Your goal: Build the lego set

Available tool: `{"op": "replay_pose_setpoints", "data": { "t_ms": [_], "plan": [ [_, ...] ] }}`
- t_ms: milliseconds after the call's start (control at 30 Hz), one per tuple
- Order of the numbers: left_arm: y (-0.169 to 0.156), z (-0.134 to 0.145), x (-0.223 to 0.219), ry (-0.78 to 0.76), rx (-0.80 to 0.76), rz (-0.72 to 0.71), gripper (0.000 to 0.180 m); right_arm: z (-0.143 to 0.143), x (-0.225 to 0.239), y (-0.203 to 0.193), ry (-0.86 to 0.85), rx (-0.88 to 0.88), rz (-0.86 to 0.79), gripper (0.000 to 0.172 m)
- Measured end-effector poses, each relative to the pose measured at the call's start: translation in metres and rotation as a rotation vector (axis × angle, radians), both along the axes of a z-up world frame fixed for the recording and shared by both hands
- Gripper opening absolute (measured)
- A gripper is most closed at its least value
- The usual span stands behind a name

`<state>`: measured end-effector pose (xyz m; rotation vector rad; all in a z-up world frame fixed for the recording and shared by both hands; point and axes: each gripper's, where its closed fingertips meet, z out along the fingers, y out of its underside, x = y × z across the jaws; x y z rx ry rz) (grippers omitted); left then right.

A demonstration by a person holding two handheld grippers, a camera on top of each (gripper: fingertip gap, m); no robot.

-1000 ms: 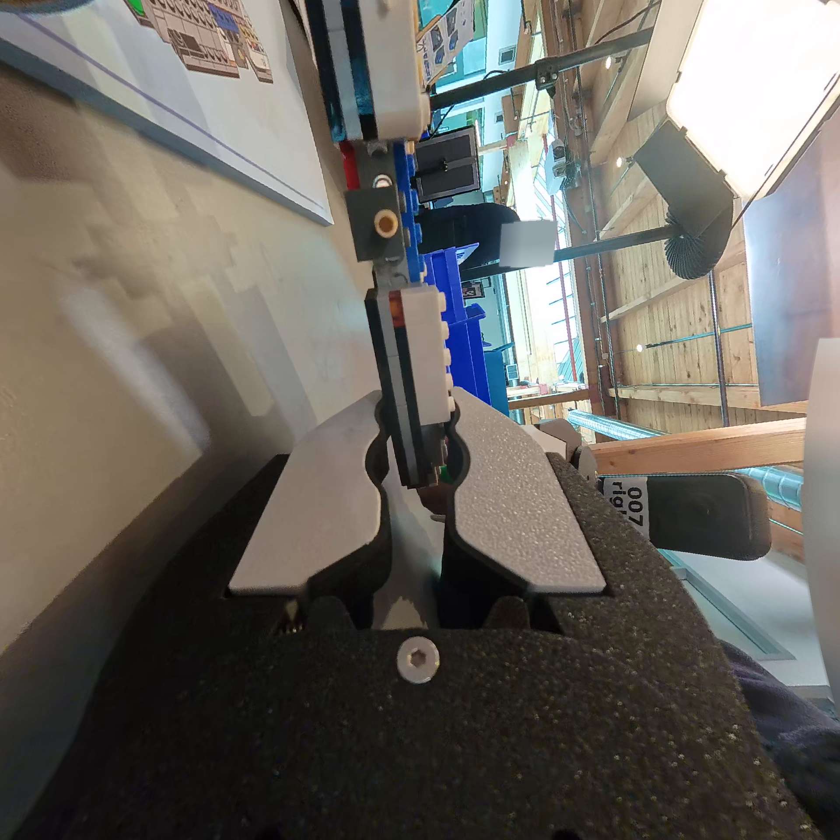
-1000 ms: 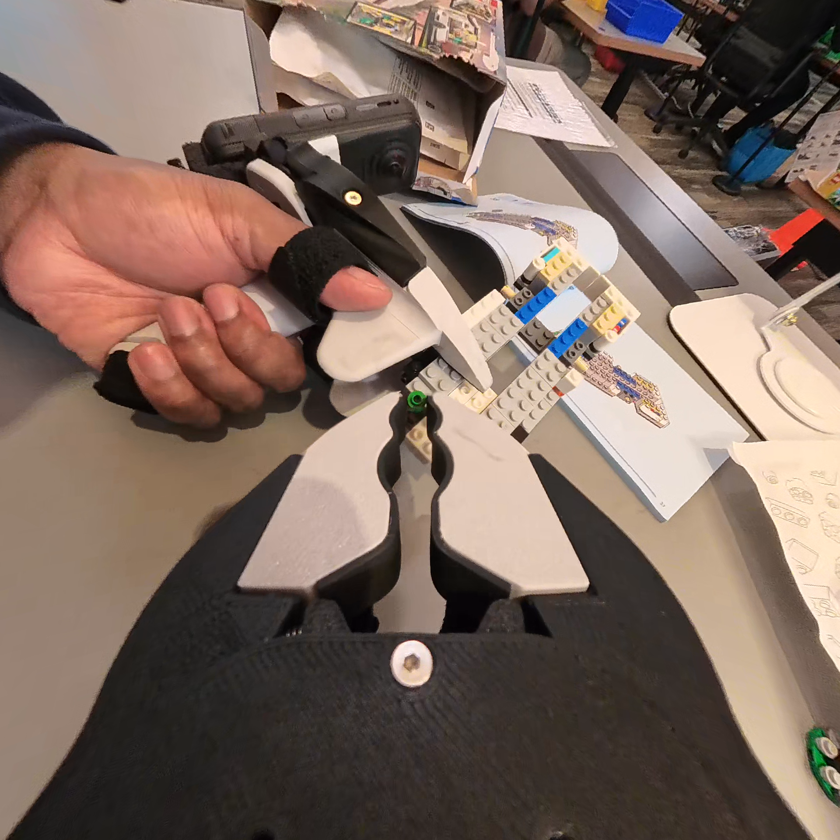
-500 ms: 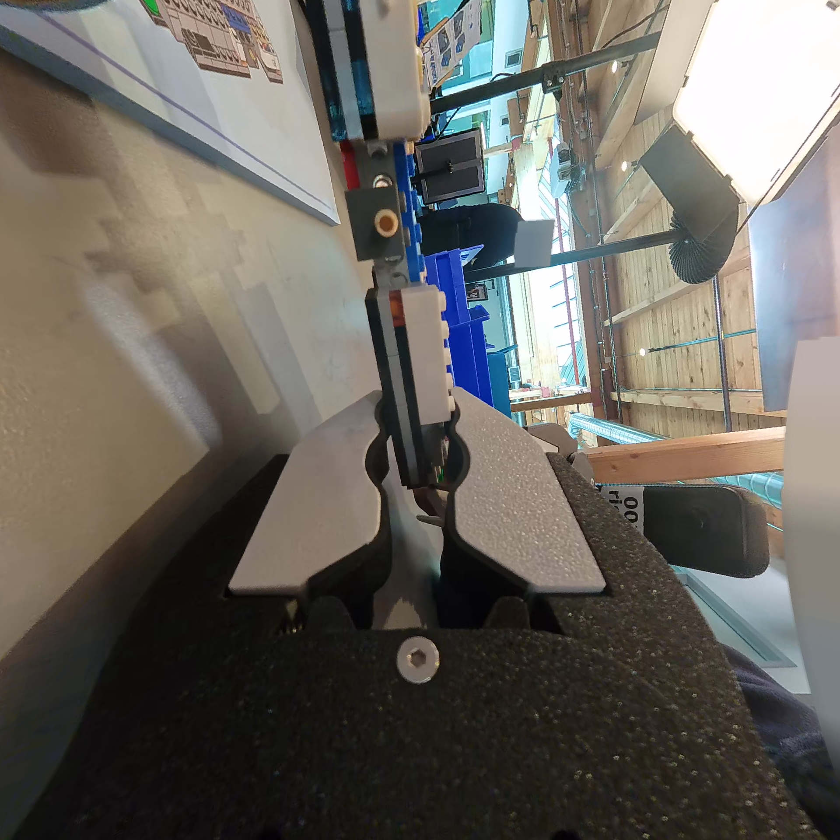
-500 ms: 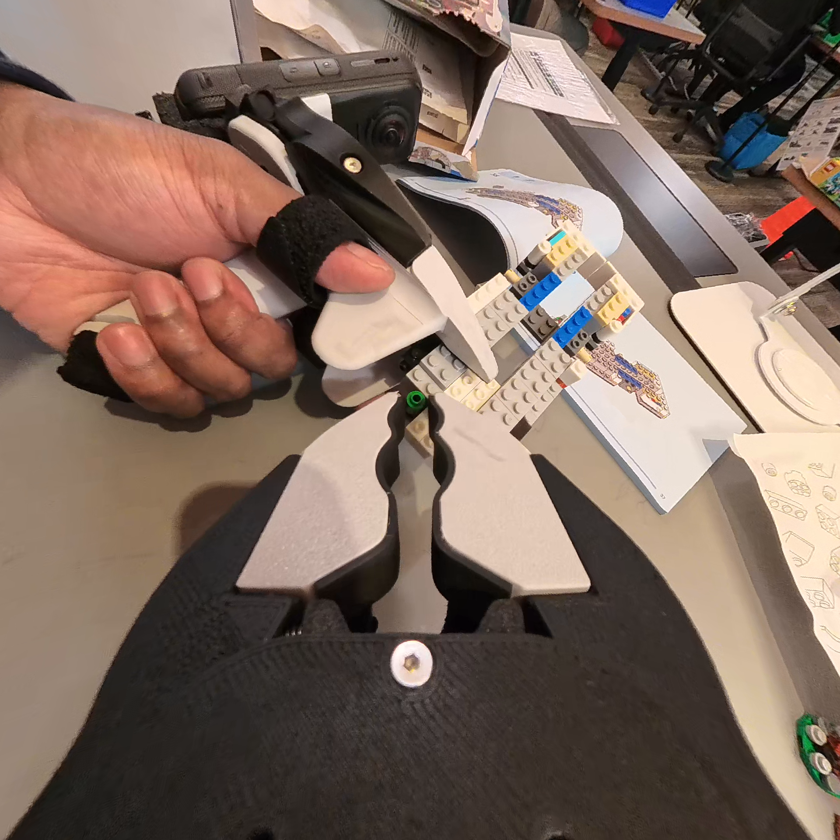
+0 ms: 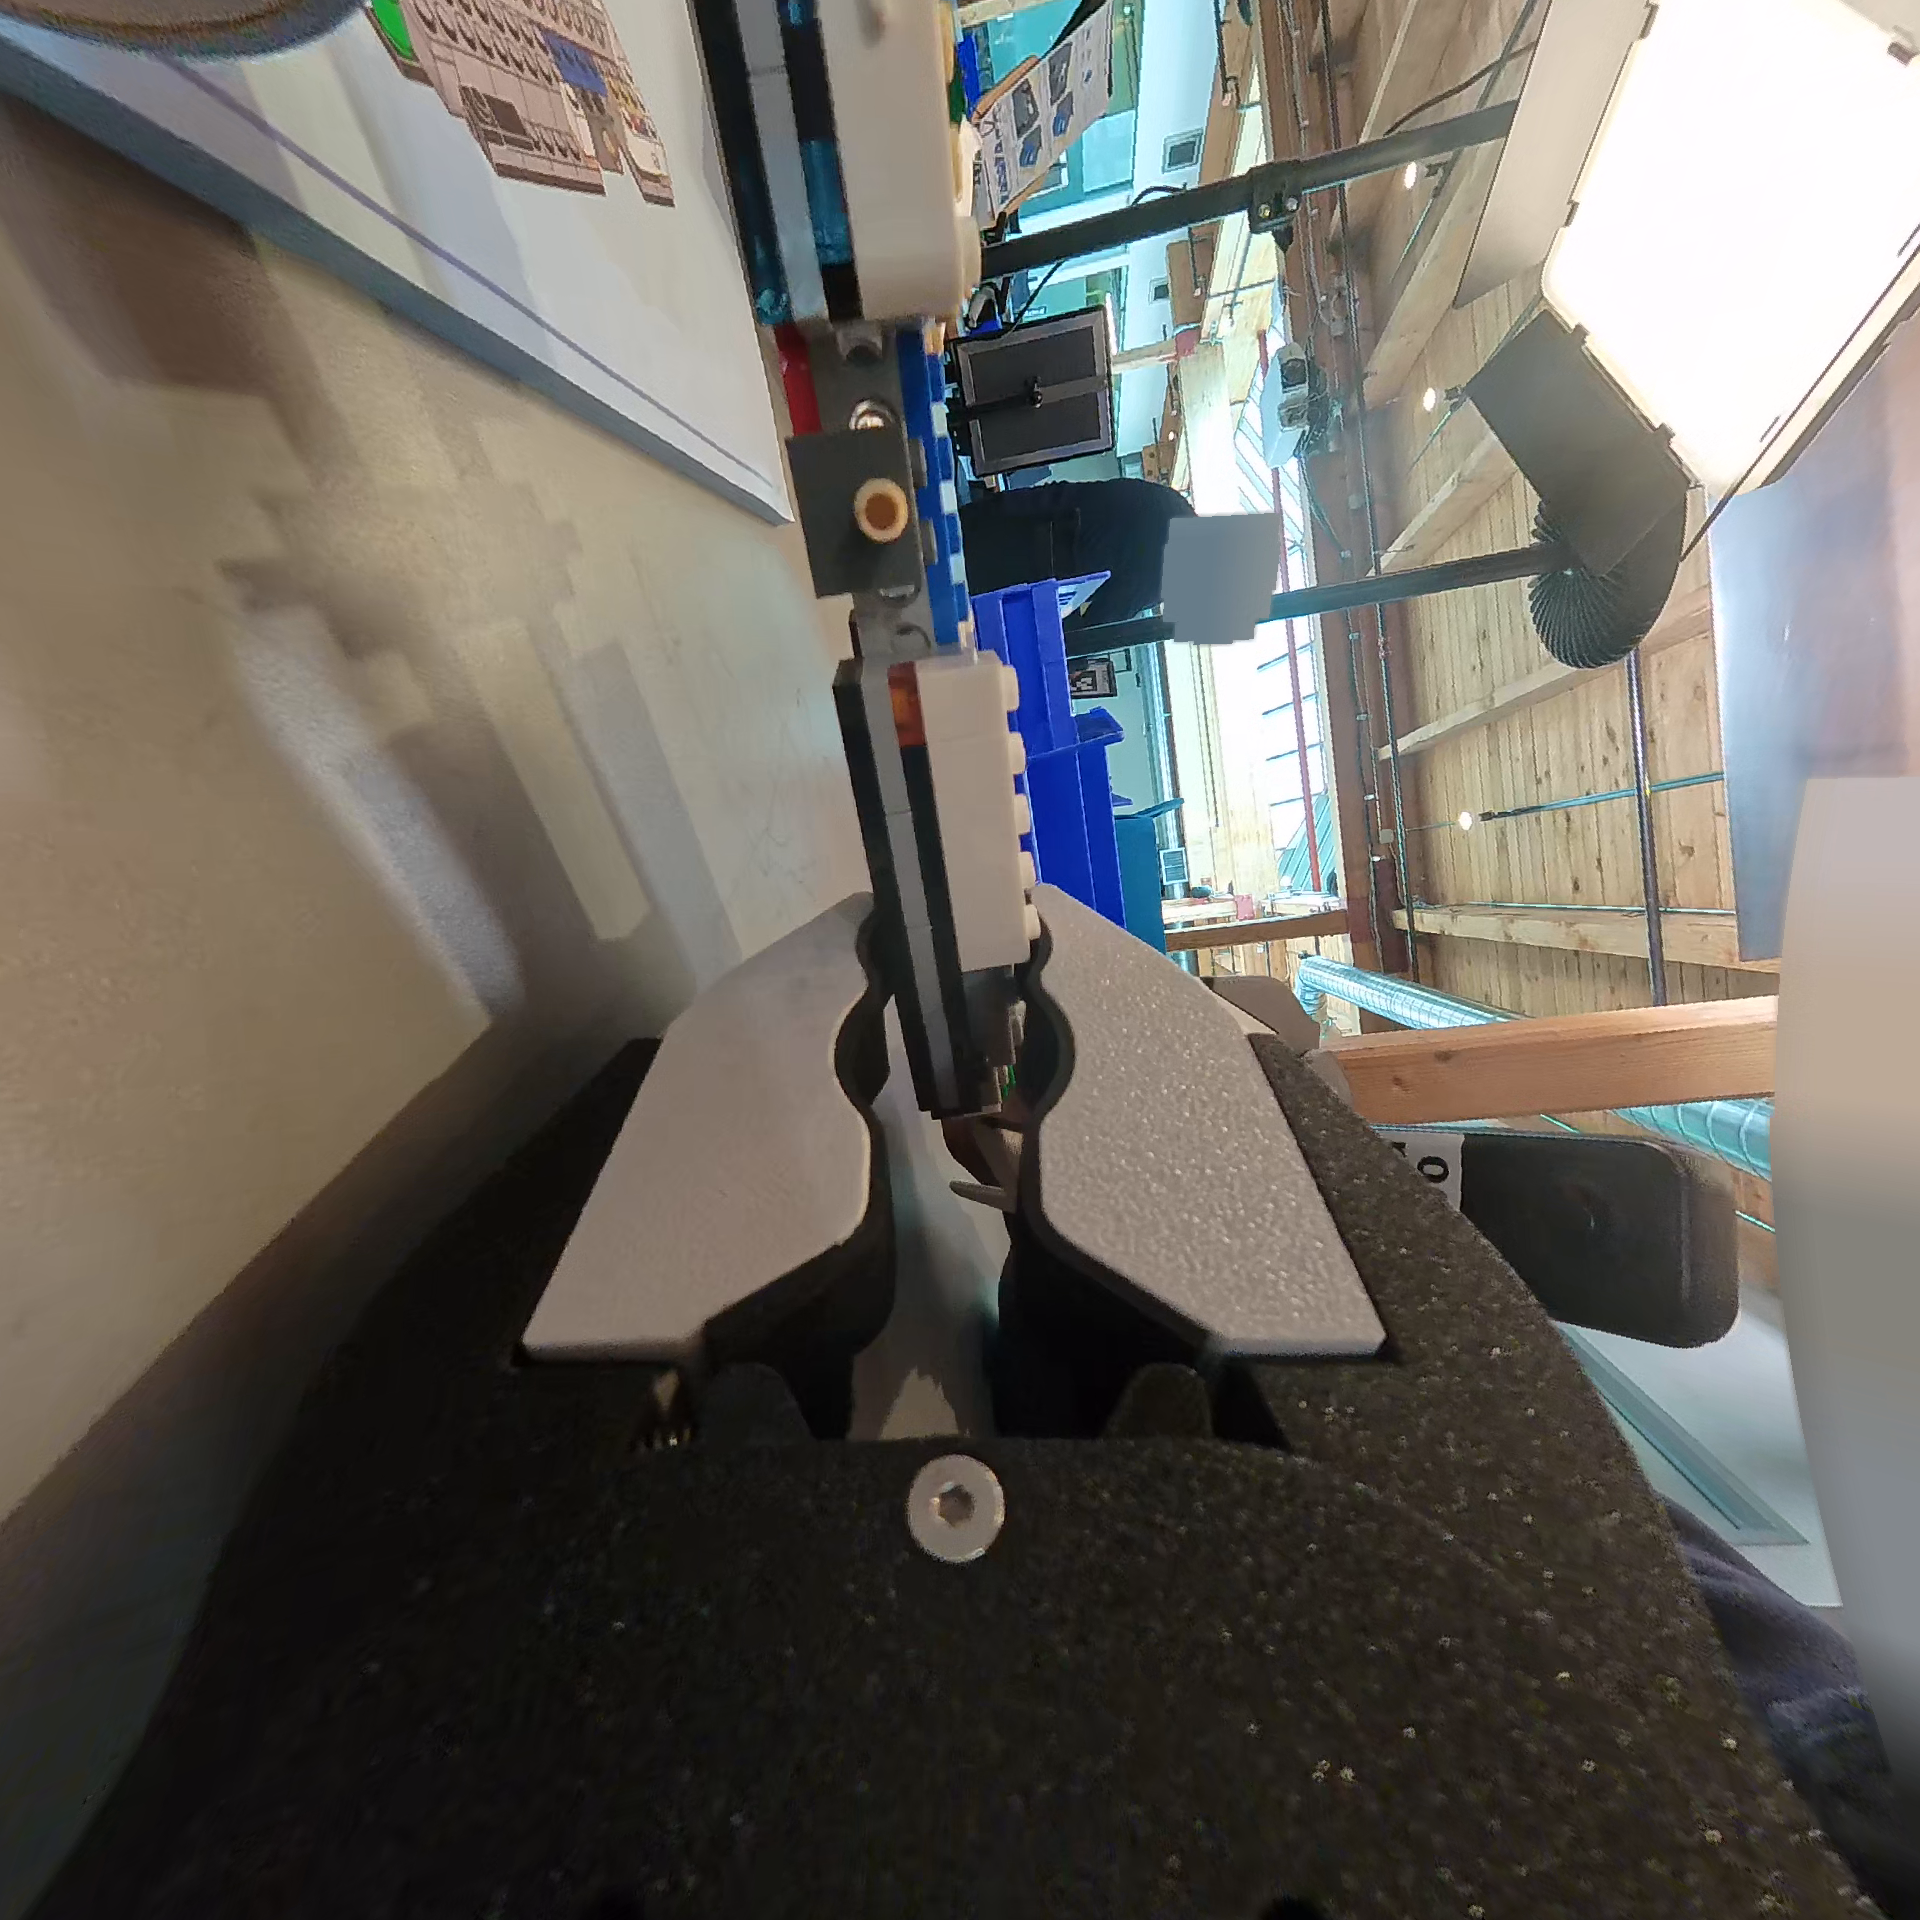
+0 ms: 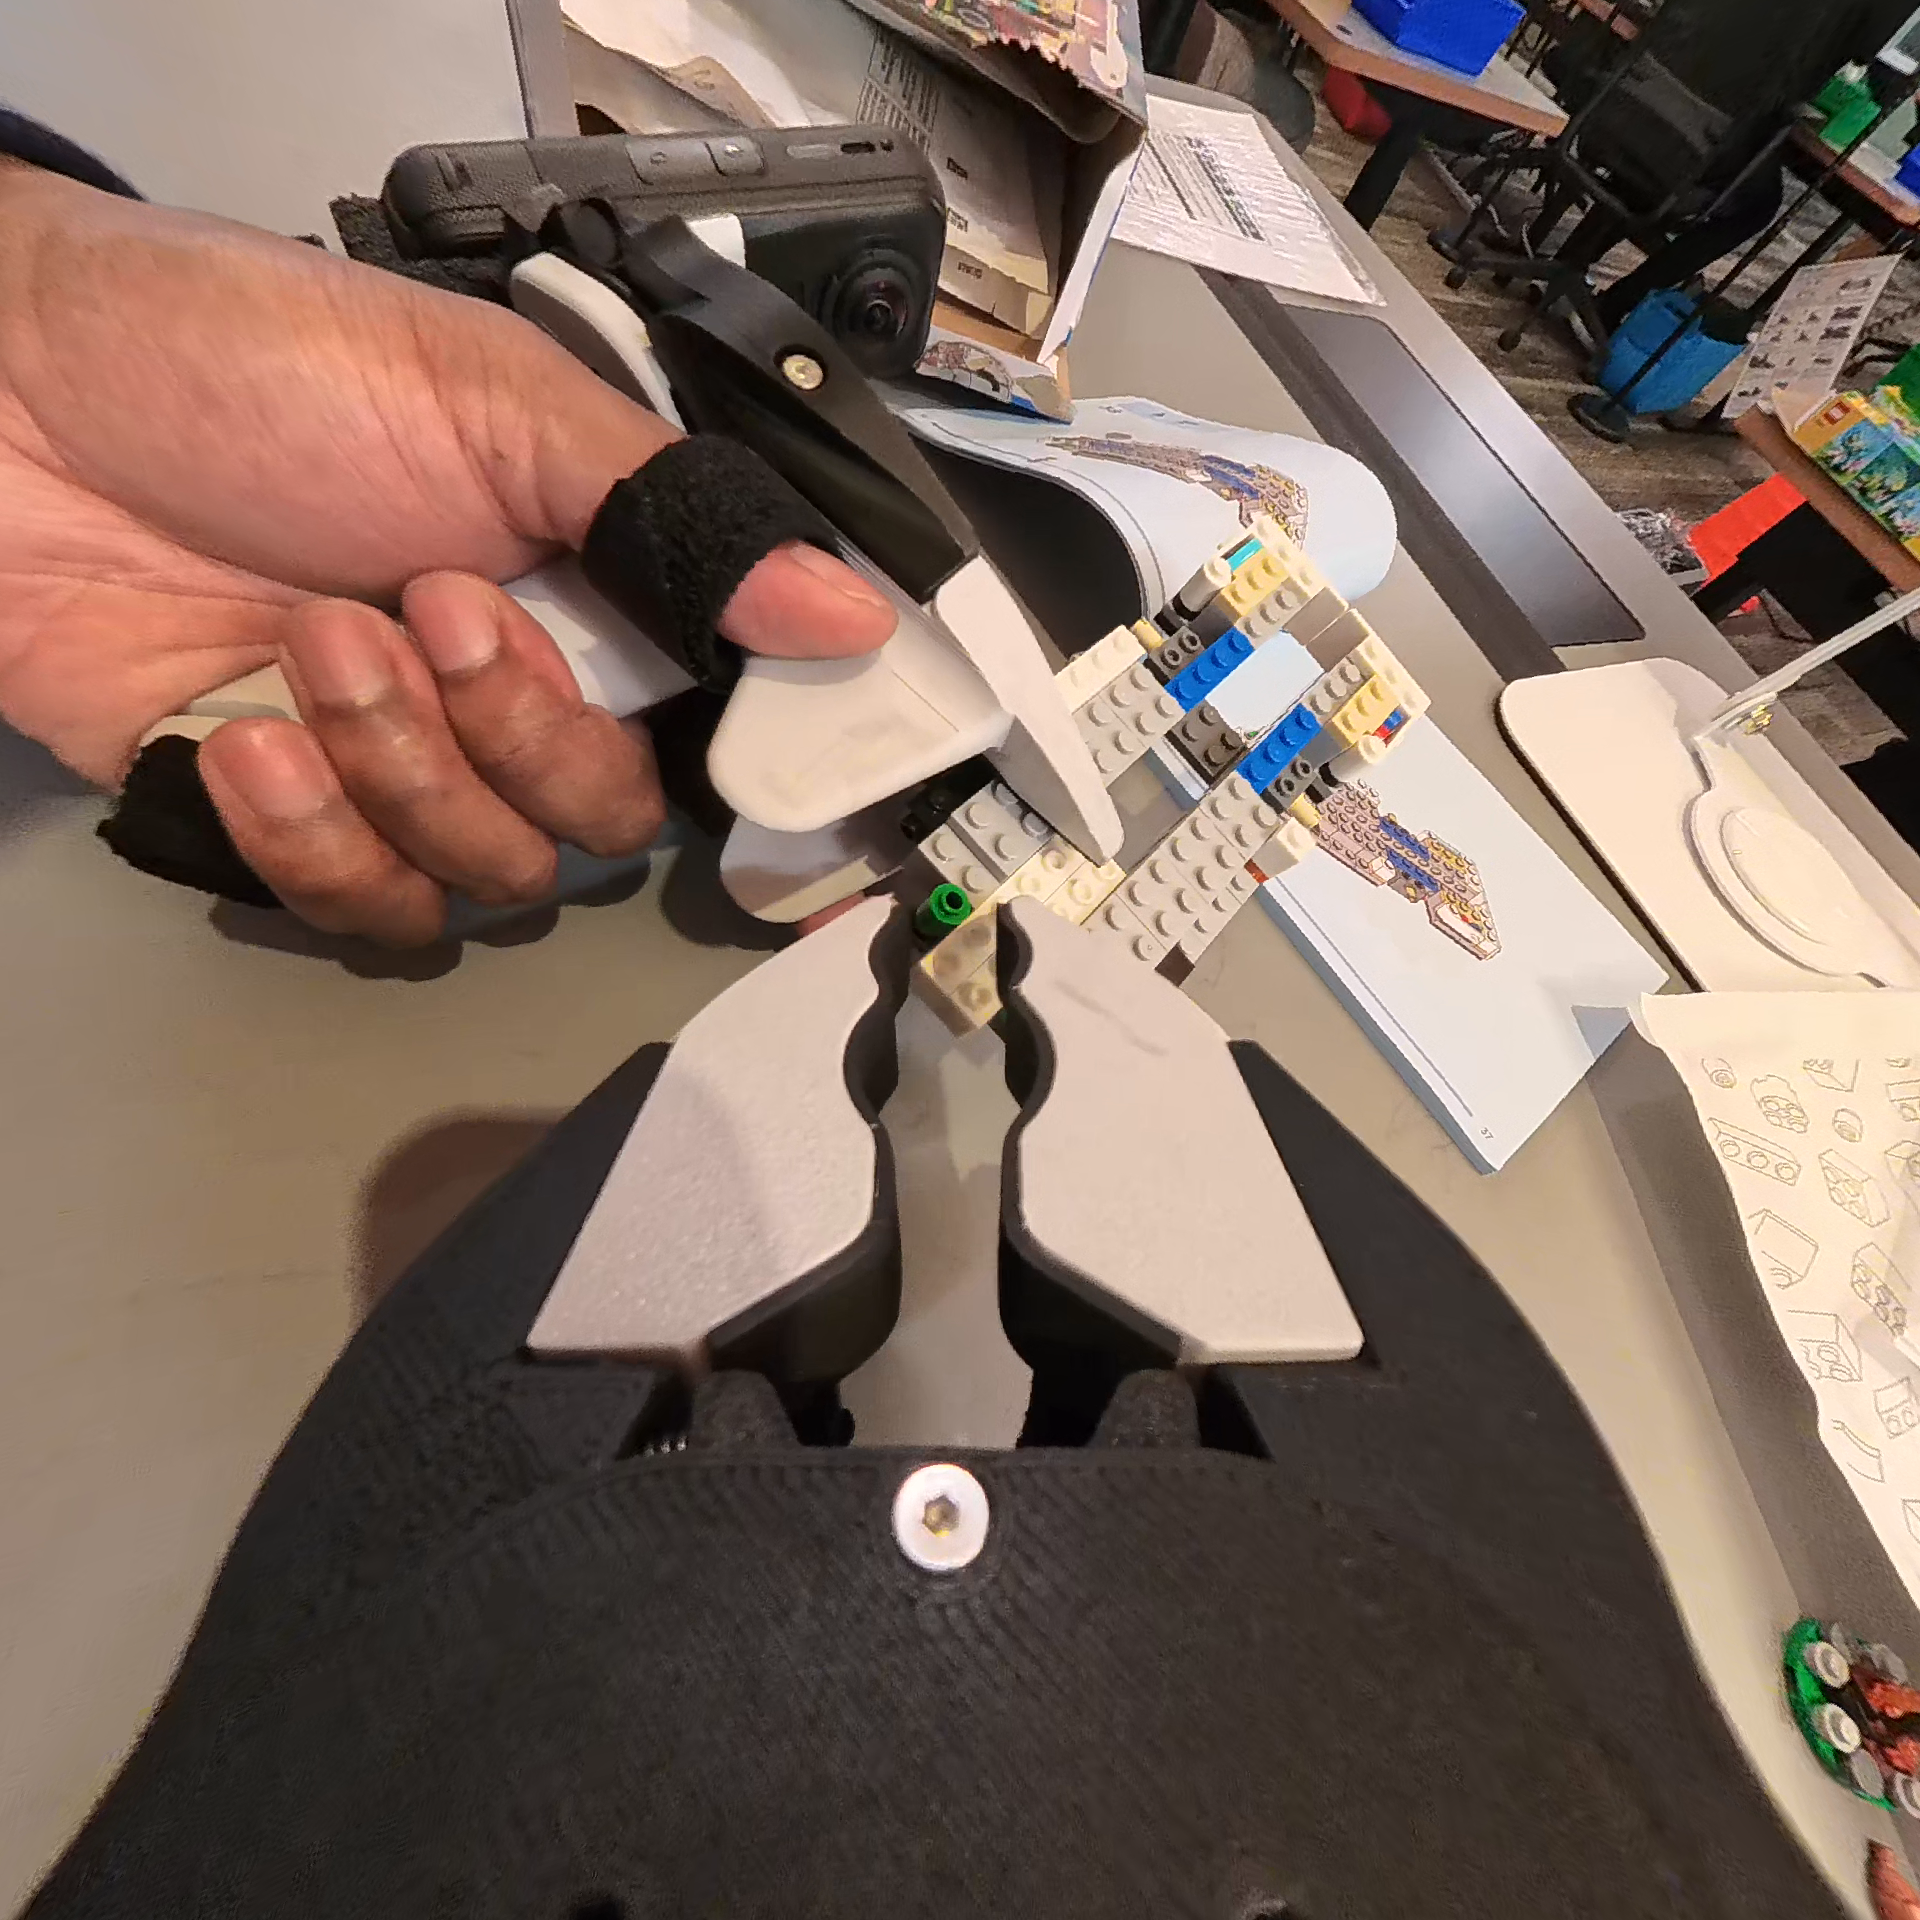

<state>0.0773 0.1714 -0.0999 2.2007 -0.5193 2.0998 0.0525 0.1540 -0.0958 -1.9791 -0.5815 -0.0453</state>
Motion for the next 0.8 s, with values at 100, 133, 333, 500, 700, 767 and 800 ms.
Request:
{"op": "replay_pose_setpoints", "data": {
  "t_ms": [100, 133, 333, 500, 700, 767, 800],
  "plan": [
    [0.001, 0.001, -0.001, -0.001, -0.005, 0.005, 0.021, 0.002, 0.0, -0.001, -0.038, 0.033, 0.012, 0.02],
    [0.002, 0.002, -0.001, -0.001, -0.008, 0.009, 0.021, 0.002, 0.0, -0.001, -0.065, 0.052, 0.016, 0.022],
    [0.01, 0.005, -0.003, -0.013, -0.071, 0.044, 0.021, 0.007, 0.007, 0.0, -0.431, 0.263, 0.007, 0.037],
    [0.013, 0.008, -0.004, -0.026, -0.116, 0.067, 0.021, 0.012, -0.004, 0.002, -0.761, 0.407, 0.026, 0.04],
    [0.019, 0.011, -0.006, -0.046, -0.158, 0.112, 0.021, 0.014, -0.009, 0.009, -0.985, 0.471, -0.03, 0.036],
    [0.02, 0.012, -0.007, -0.048, -0.165, 0.126, 0.021, 0.012, -0.008, 0.012, -1.026, 0.461, -0.056, 0.034],
    [0.021, 0.012, -0.008, -0.048, -0.167, 0.131, 0.021, 0.011, -0.008, 0.014, -1.034, 0.458, -0.062, 0.033]
  ]
}}
